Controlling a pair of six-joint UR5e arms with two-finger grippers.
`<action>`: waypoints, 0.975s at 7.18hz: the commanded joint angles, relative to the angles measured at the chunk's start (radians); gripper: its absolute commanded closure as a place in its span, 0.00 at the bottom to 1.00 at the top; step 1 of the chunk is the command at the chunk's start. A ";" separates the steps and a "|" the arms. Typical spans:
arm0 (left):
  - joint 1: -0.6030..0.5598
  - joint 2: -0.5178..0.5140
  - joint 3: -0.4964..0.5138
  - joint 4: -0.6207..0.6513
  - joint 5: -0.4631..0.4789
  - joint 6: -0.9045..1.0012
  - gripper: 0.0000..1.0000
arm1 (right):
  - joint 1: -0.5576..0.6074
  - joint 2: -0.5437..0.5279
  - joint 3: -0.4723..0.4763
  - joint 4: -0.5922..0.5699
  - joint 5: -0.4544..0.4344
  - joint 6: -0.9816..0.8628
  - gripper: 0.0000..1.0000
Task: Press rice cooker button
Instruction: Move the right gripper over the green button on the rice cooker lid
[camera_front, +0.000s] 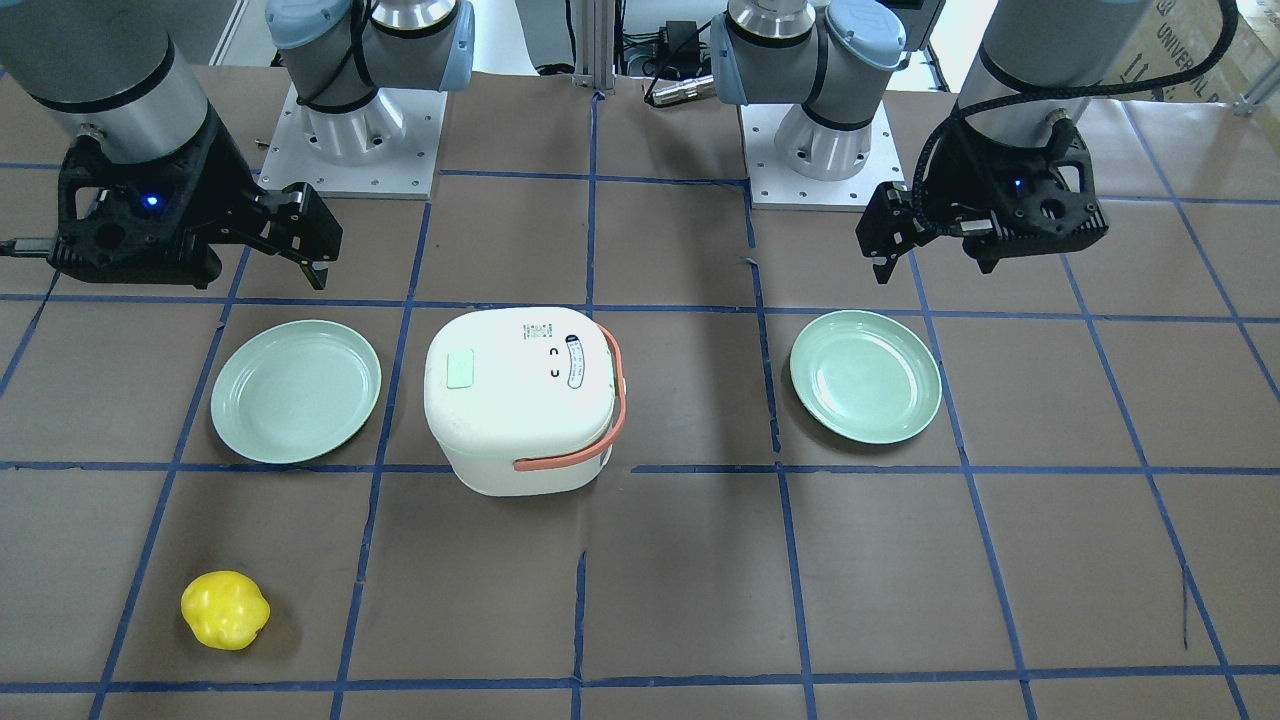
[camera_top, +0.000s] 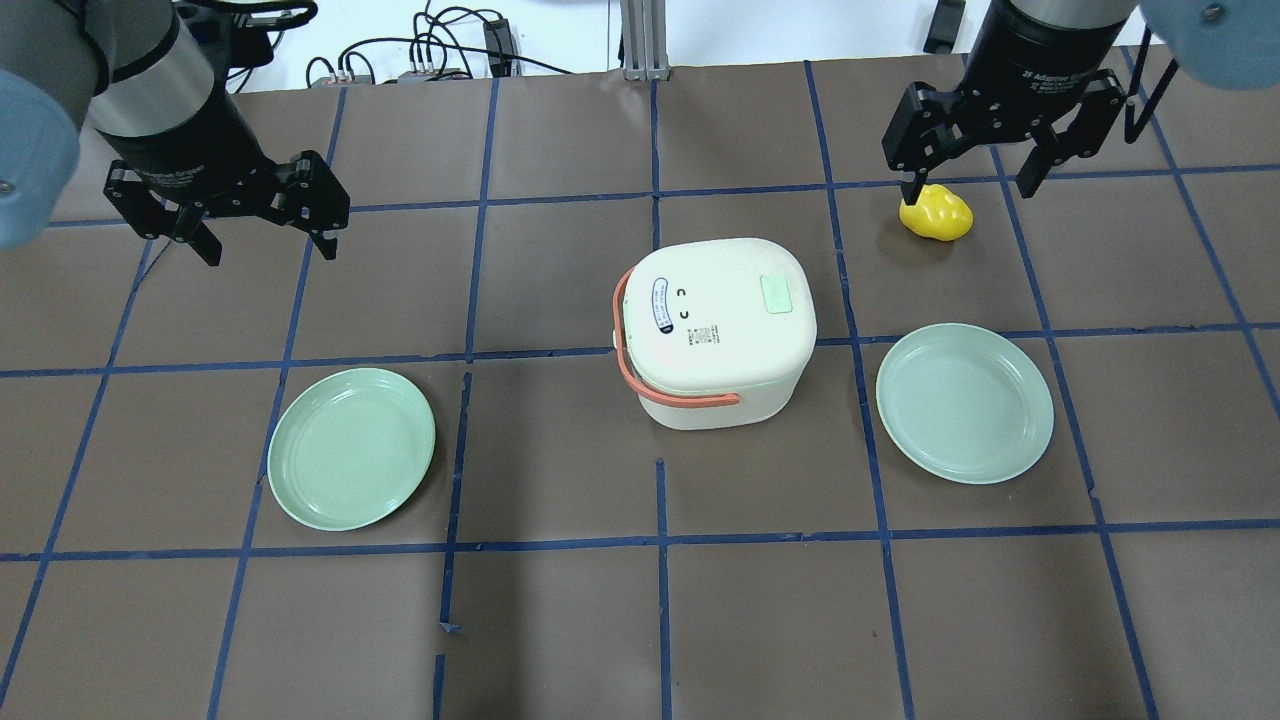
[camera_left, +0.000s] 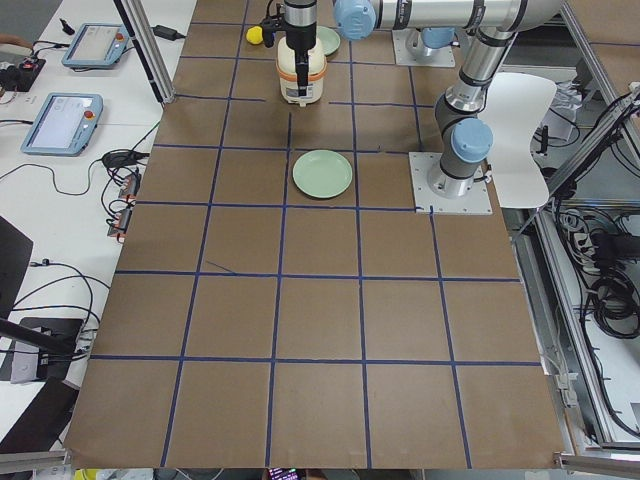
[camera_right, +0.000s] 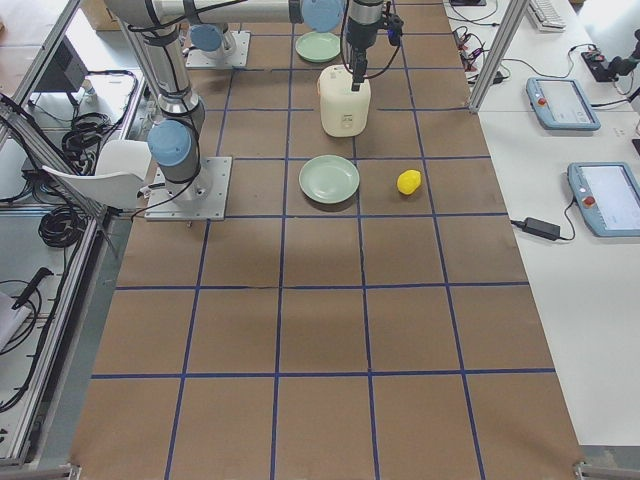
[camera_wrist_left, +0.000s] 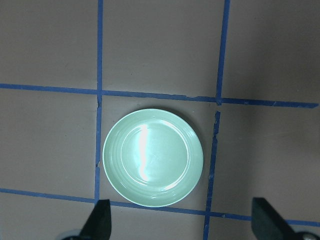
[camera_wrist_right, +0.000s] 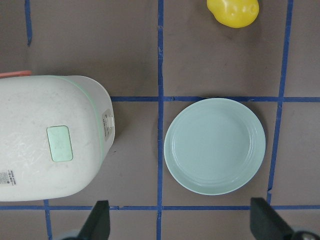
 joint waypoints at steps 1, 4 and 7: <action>0.000 0.000 0.000 -0.002 0.000 0.000 0.00 | 0.001 -0.001 0.002 -0.003 0.000 0.001 0.00; 0.000 0.000 0.000 0.000 0.000 0.000 0.00 | 0.053 0.050 -0.016 -0.059 0.098 0.141 0.12; 0.000 0.000 0.000 0.000 0.000 0.000 0.00 | 0.147 0.114 0.003 -0.119 0.166 0.166 0.69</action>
